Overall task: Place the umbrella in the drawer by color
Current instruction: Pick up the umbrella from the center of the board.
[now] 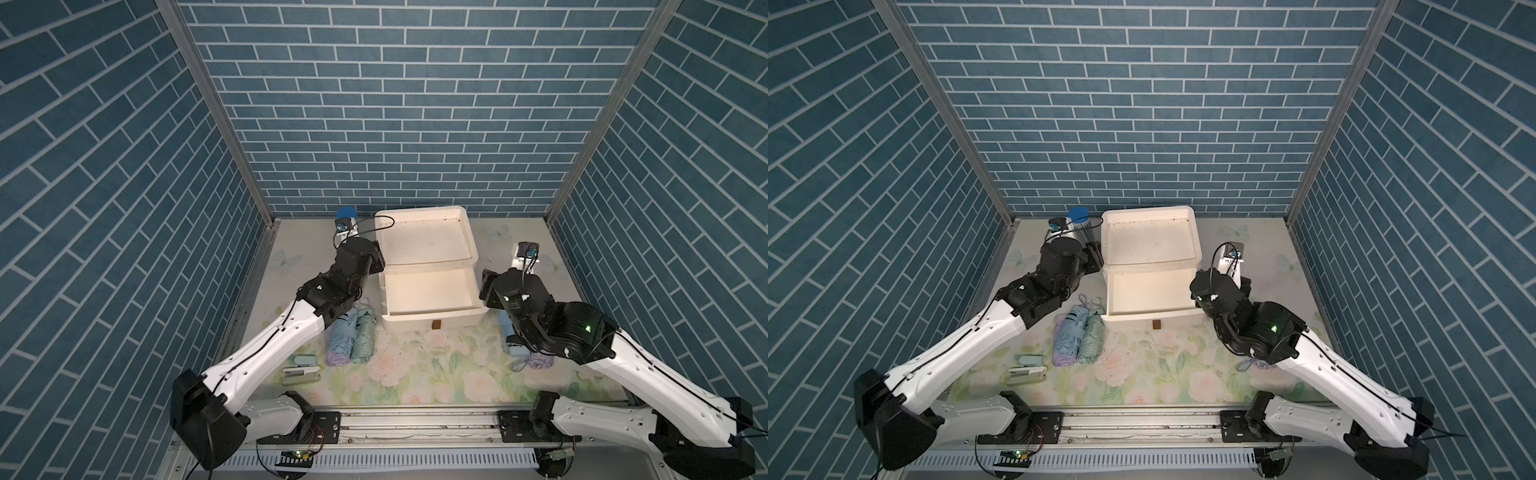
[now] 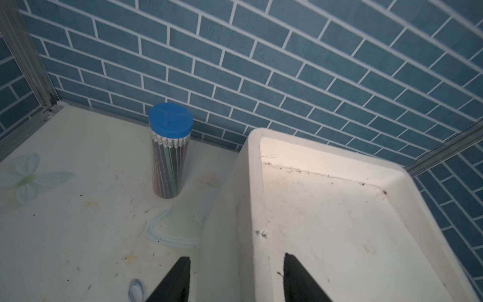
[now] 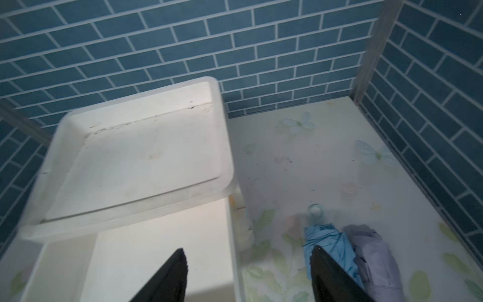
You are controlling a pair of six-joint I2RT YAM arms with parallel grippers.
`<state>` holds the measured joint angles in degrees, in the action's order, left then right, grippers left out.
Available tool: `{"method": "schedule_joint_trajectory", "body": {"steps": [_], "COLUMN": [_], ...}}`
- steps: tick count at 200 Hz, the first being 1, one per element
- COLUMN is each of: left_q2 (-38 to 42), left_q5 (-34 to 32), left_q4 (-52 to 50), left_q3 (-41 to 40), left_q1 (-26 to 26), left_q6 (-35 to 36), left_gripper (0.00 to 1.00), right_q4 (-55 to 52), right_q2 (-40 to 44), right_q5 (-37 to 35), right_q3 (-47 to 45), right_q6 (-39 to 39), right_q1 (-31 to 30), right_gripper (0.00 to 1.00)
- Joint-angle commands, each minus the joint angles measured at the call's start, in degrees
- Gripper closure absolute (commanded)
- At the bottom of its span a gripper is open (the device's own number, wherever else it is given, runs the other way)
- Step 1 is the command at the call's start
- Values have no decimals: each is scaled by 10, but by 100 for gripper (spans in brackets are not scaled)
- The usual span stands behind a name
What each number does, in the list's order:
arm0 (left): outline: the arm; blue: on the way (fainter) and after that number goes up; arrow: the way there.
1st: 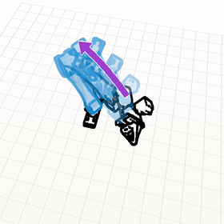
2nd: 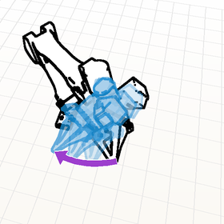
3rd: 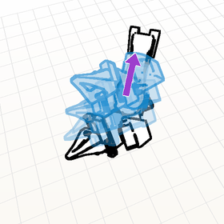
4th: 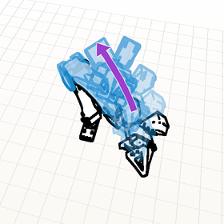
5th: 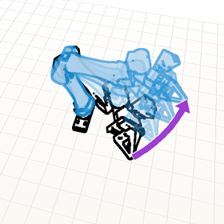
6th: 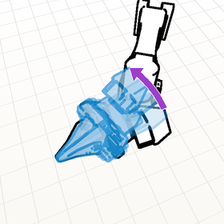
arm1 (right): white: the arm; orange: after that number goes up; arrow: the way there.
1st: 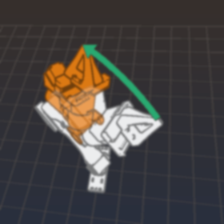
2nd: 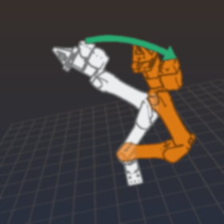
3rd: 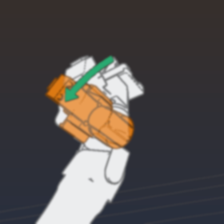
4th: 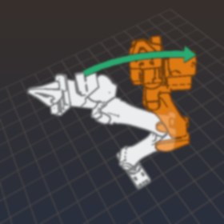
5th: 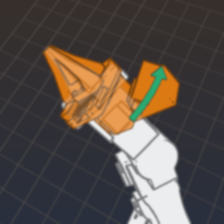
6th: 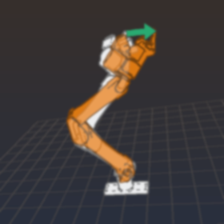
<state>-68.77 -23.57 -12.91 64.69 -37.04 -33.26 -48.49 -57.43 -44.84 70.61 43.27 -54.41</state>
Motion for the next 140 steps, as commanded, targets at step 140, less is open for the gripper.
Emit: {"method": "schedule_joint_trajectory", "body": {"steps": [140], "left_q2": [187], "left_q5": [124], "left_q4": [52], "left_q3": [-144], "left_q1": [3], "left_q6": [18], "left_gripper": [34], "right_q4": [205], "right_q2": [6], "right_q5": [292], "right_q3": [-387], "right_q6": [-56], "right_q1": [375], "right_gripper": [17]}}
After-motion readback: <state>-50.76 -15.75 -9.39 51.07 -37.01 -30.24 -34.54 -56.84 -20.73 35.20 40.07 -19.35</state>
